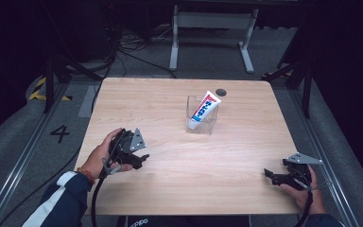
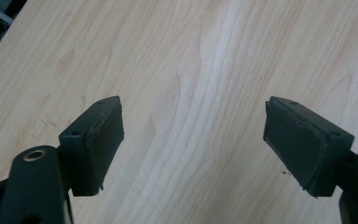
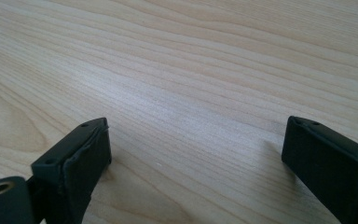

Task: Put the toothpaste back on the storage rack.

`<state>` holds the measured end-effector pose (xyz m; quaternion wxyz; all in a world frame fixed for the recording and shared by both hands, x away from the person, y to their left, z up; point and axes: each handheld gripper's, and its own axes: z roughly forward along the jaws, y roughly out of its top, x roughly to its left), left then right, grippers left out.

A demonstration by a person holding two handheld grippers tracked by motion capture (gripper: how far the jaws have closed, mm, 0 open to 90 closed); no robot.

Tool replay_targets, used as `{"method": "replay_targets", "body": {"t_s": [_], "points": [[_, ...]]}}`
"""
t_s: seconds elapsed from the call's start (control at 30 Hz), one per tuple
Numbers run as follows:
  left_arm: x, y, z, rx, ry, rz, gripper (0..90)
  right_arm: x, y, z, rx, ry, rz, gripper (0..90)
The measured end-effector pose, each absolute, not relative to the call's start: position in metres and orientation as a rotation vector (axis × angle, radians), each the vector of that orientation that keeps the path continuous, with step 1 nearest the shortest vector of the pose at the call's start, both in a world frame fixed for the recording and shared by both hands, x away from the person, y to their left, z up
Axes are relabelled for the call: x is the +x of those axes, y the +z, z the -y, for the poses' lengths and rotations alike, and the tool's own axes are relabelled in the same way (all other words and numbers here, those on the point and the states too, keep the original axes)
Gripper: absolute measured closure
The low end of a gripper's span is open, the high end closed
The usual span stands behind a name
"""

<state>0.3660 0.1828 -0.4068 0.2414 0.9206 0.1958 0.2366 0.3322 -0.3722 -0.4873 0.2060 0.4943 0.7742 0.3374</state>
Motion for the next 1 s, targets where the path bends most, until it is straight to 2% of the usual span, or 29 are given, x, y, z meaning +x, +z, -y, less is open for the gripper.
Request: {"method": "replay_targets", "body": {"t_s": [0.6, 1.0], "points": [[0.338, -0.445, -0.234, 2.483, 0.623, -0.674, 19.4, 0.332, -0.487, 0.372, 1.377, 0.940, -2.158, 8.2], [0.320, -0.469, -0.277, 2.336, 0.519, -0.850, 20.0, 0.332, -0.487, 0.372, 1.377, 0.941, -2.158, 8.2]]}}
